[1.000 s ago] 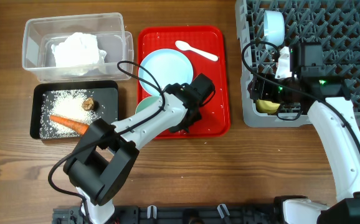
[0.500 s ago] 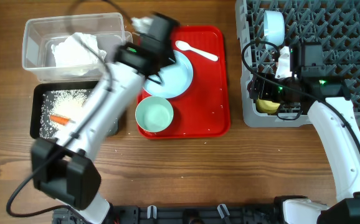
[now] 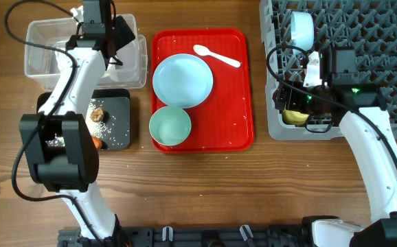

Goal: Sort waste into correct bins and load items into the dishwasher rack
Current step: 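Grasp the green bowl with the right gripper and place it in the rack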

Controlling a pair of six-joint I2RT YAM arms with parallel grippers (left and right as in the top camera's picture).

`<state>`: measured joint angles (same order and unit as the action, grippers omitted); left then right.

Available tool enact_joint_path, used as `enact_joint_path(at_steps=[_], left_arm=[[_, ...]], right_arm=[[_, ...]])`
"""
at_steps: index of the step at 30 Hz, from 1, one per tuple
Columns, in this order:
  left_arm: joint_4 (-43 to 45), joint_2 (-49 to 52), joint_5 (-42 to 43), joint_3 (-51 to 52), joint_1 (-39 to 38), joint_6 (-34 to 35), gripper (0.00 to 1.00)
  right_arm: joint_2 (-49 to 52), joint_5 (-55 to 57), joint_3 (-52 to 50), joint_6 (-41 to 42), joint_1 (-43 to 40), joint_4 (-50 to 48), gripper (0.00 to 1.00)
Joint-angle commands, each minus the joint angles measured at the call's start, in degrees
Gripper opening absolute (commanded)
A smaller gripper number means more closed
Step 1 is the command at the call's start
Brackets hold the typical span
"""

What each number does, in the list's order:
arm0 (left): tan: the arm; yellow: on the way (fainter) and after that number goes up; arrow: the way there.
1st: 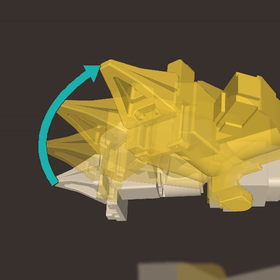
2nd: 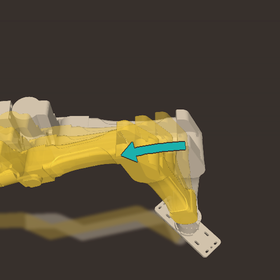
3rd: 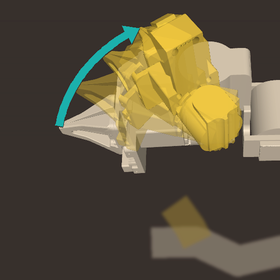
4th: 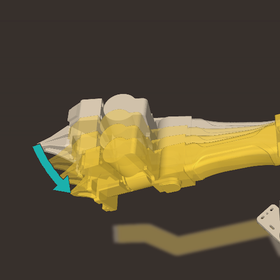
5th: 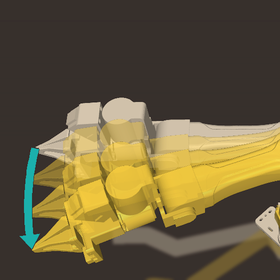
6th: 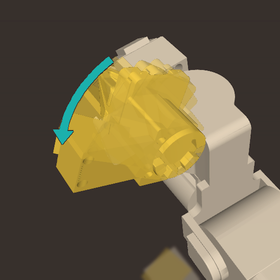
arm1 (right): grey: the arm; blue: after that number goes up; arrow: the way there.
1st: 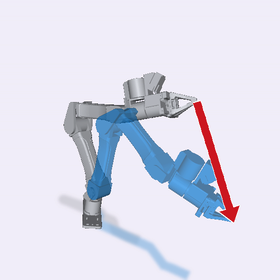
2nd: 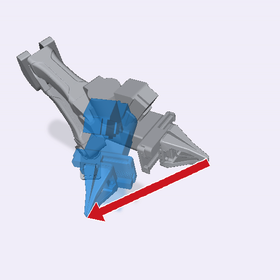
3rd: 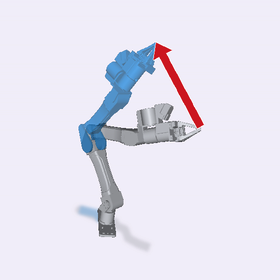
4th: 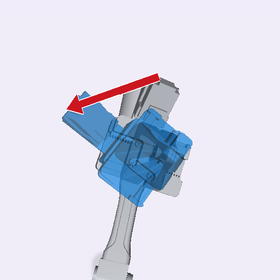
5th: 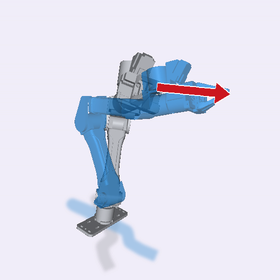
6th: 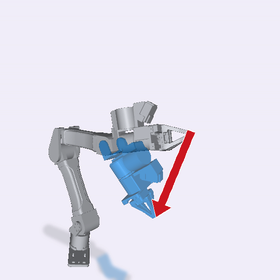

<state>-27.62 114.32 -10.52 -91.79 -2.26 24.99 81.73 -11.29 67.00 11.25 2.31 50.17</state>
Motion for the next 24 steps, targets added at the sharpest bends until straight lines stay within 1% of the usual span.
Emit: enact_joint_path(at_steps=[1, 3, 5, 7, 9, 12, 13, 15, 16, 17, 18, 20, 22, 24], left_arm=[[-4.26, -8.74, 4.33, -0.59, -5.84, -13.18, 1.00], [-8.96, -11.43, 4.31, -0.59, -10.36, -16.09, 1.00], [-15.17, -12.39, 4.52, -0.59, -15.56, -15.65, 1.00], [-19.78, -12.33, 4.50, -0.59, -18.69, -13.29, 1.00], [-22.95, -13.25, 4.50, -0.59, -19.26, -7.28, 1.00], [-26.69, -16.61, 4.50, -0.59, -16.94, -1.95, 1.00], [-27.98, -18.38, 4.50, -0.59, -15.43, 0.00, 1.00], [-29.09, -21.49, 4.48, -0.59, -12.04, 2.56, 1.00], [-29.09, -22.80, 4.50, -0.59, -9.81, 2.75, 1.00], [-29.03, -23.41, 4.50, -0.59, -8.00, 2.75, 1.00], [-29.05, -23.67, 4.50, -0.59, -5.38, 3.10, 1.00], [-29.24, -23.41, 4.52, -0.57, -1.88, 5.90, 1.00], [-29.35, -23.10, 4.52, -0.57, 2.10, 8.66, 1.00], [-29.29, -23.02, 4.55, -0.42, 5.44, 8.96, 1.00]], right_arm=[[-0.20, 1.03, 0.85, -0.13, -0.02, 0.00, 0.88], [-0.20, 1.01, 0.87, -0.15, -0.02, 0.00, 0.88], [-0.20, 1.01, 0.87, -0.20, -0.02, -0.02, 0.88], [-0.20, -0.24, 0.87, -0.85, -0.02, -0.17, 0.94], [-0.22, -5.60, 0.87, -1.11, -0.02, -0.96, 0.95], [-0.22, -15.34, 0.87, -0.46, 1.51, -4.46, 0.85], [-0.22, -17.11, 0.87, 0.85, 2.97, -5.90, 0.86], [-0.20, -15.82, 0.87, 5.95, 8.15, -8.85, 0.86], [0.15, -13.66, 0.87, 9.79, 11.63, -10.54, 0.86], [0.63, -12.59, 0.87, 11.52, 13.88, -11.82, 0.86], [2.89, -10.01, 0.87, 14.47, 18.53, -14.10, 0.86], [6.58, -9.09, 0.87, 16.55, 22.53, -16.33, 0.86], [14.71, -13.92, 0.87, 19.76, 27.10, -20.44, 0.81], [21.51, -21.31, 0.94, 23.80, 29.49, -25.59, 0.73]])
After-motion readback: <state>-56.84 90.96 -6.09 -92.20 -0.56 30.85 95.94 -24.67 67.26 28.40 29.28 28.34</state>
